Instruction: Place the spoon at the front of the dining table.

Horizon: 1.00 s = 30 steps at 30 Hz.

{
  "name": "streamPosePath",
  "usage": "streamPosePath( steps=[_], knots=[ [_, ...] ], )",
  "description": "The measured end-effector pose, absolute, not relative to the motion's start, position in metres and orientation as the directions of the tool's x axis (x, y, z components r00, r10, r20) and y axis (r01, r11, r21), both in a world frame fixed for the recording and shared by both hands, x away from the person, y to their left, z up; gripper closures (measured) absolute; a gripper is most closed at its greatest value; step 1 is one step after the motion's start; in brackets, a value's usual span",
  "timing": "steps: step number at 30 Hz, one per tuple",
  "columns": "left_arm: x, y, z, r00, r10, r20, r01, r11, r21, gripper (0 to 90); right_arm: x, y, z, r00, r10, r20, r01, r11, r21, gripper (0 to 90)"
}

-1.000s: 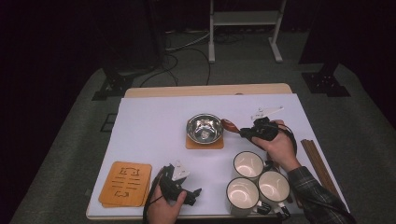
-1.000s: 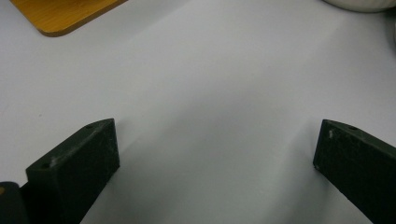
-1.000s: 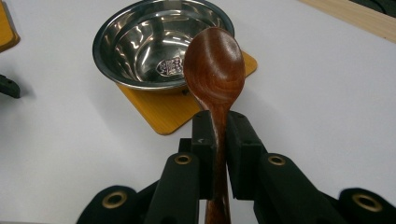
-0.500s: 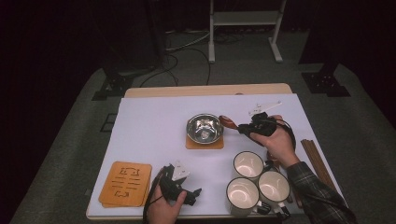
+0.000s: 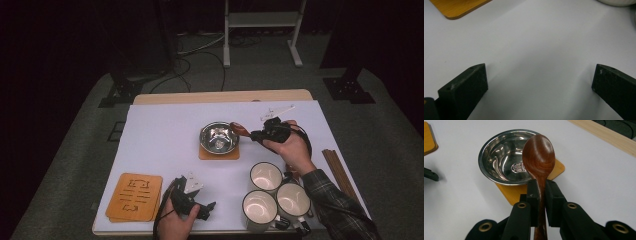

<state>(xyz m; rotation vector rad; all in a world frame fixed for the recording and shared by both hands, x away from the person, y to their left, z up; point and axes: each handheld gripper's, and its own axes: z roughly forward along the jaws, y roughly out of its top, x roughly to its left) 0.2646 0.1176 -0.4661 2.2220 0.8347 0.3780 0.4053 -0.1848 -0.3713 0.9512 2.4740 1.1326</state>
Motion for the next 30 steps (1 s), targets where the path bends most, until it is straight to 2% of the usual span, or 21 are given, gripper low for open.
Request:
streamPosePath(
  steps=[30],
  knots=[
    [0.265, 0.118, -0.466, 0.747, 0.664, 0.018, 0.454, -0.531, 0.716, 0.0, 0.419, -0.16, -0.366, -0.771, 0.636, 0.033, 0.452, 0.51, 0.731, 81.8]
  ],
)
